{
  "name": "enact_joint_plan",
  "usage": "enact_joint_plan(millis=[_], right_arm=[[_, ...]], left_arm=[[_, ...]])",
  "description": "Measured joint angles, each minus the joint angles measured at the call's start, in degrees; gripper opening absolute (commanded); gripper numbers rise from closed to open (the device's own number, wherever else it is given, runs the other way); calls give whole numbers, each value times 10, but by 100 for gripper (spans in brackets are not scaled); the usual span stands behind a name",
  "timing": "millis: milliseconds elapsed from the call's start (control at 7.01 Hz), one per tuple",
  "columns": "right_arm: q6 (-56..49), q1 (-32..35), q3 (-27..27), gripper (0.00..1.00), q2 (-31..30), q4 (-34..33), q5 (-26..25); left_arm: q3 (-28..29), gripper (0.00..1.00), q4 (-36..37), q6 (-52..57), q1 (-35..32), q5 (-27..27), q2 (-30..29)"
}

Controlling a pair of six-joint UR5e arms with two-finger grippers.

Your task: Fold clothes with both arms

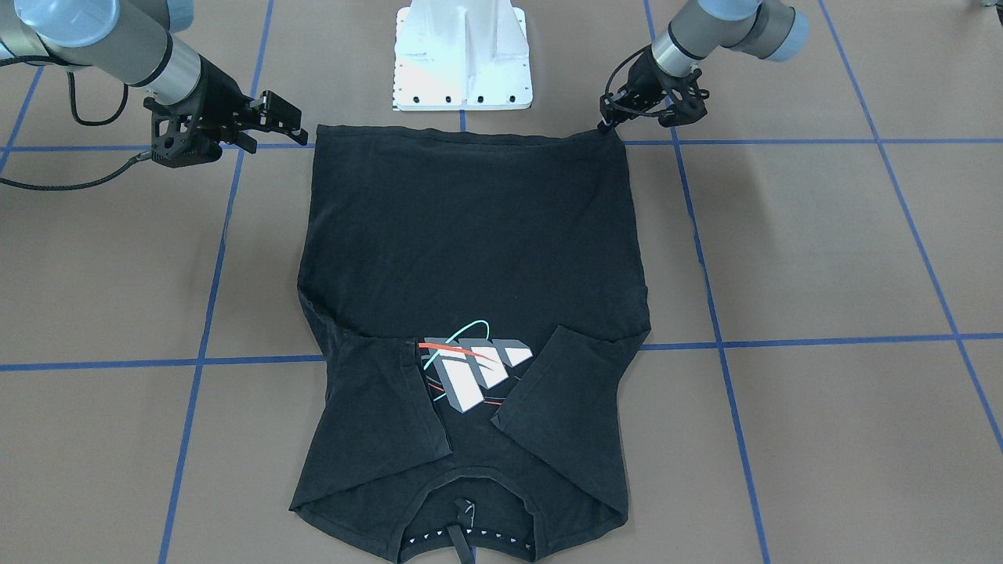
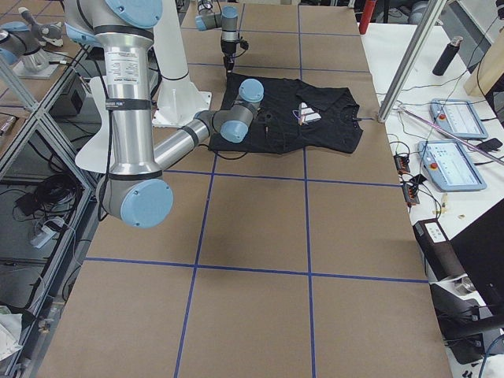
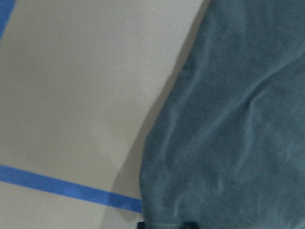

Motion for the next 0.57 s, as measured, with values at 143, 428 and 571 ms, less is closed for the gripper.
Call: enact_joint_plan(millis=[143, 428, 571], right_arm=[[0, -1, -1, 100, 0, 0, -2], [10, -21, -4, 100, 2, -1, -23], [30, -43, -4, 100, 4, -1, -51]], left_arm=[[-6, 0, 2, 0, 0, -1, 0], [-14, 0, 9, 0, -2, -2, 1], [-15, 0, 10, 0, -3, -2, 1]])
